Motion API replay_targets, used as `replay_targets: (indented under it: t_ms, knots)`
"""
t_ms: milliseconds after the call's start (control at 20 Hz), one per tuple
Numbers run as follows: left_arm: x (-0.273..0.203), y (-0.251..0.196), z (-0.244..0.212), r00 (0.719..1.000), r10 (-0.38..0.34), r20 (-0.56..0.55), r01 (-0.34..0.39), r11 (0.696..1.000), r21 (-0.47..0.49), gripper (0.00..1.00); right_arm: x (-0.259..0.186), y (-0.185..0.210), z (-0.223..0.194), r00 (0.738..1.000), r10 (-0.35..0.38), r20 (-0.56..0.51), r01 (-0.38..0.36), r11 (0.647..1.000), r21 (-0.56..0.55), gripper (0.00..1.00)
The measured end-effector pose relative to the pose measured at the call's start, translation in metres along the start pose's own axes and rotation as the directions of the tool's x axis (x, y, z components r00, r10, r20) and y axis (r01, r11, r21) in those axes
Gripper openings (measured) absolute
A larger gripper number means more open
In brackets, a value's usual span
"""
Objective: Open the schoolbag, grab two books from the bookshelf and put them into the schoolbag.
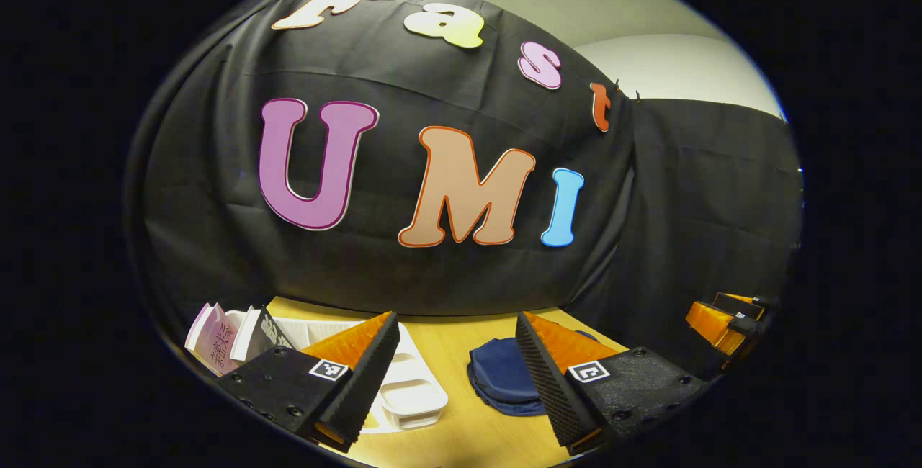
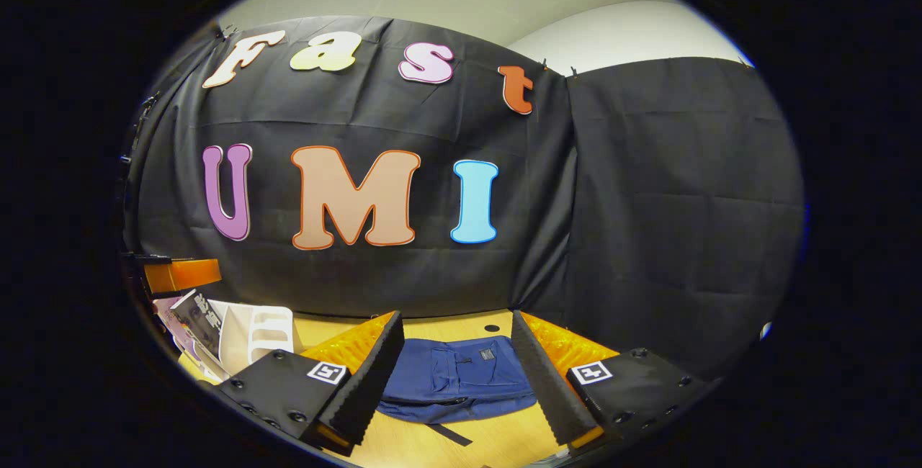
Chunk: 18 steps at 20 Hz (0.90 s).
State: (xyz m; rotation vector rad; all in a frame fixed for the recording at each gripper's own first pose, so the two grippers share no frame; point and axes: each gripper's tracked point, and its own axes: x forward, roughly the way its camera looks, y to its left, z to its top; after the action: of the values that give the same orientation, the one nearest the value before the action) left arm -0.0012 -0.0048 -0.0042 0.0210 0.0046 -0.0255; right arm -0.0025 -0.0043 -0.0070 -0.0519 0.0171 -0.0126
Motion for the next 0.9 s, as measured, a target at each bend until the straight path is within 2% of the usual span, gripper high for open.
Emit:
replay_targets:
  t_ms: [250, 300, 350, 450, 600, 650, 700, 750, 900]
  knots:
    - [-0.004, 0.01, -0.001, 1.0, 0.024, -0.003, -0.024, 0.999, 0.023, 0.95, 0.008, 0.004, -0.009, 1.0, 0.004, -0.014, -0.004, 1.0, -0.014, 0.95]
    - [-0.006, 0.012, -0.003, 0.999, 0.035, -0.003, -0.035, 0.999, 0.024, 0.95, 0.01, 0.005, -0.014, 1.0, 0.002, -0.019, -0.003, 1.0, -0.03, 0.98]
    - [-0.008, 0.017, -0.003, 0.999, 0.048, -0.005, -0.048, 0.999, 0.021, 0.94, 0.012, 0.006, -0.021, 1.0, 0.003, -0.027, -0.004, 0.999, -0.05, 0.95]
    - [-0.013, 0.028, -0.004, 0.997, 0.082, -0.012, -0.082, 0.996, 0.018, 0.95, 0.018, 0.009, -0.035, 0.999, 0.002, -0.043, -0.006, 0.995, -0.097, 0.98]
    - [-0.024, 0.051, -0.005, 0.989, 0.147, -0.013, -0.146, 0.989, 0.018, 0.95, 0.027, 0.02, -0.062, 0.998, 0.007, -0.064, -0.019, 0.981, -0.194, 0.95]
    - [-0.029, 0.06, -0.004, 0.985, 0.171, -0.015, -0.17, 0.985, 0.021, 0.95, 0.031, 0.024, -0.07, 0.998, 0.006, -0.06, -0.021, 0.971, -0.238, 1.0]
    - [-0.032, 0.069, -0.004, 0.98, 0.197, -0.015, -0.197, 0.98, 0.026, 0.92, 0.034, 0.027, -0.079, 0.998, 0.007, -0.056, -0.023, 0.959, -0.284, 0.98]
    - [-0.036, 0.079, -0.002, 0.974, 0.226, -0.014, -0.226, 0.974, 0.032, 0.95, 0.038, 0.032, -0.089, 0.998, 0.01, -0.058, -0.029, 0.942, -0.334, 1.0]
    - [-0.05, 0.106, -0.002, 0.954, 0.301, -0.011, -0.3, 0.953, 0.047, 0.95, 0.049, 0.051, -0.121, 0.998, 0.041, -0.055, -0.062, 0.87, -0.488, 0.98]
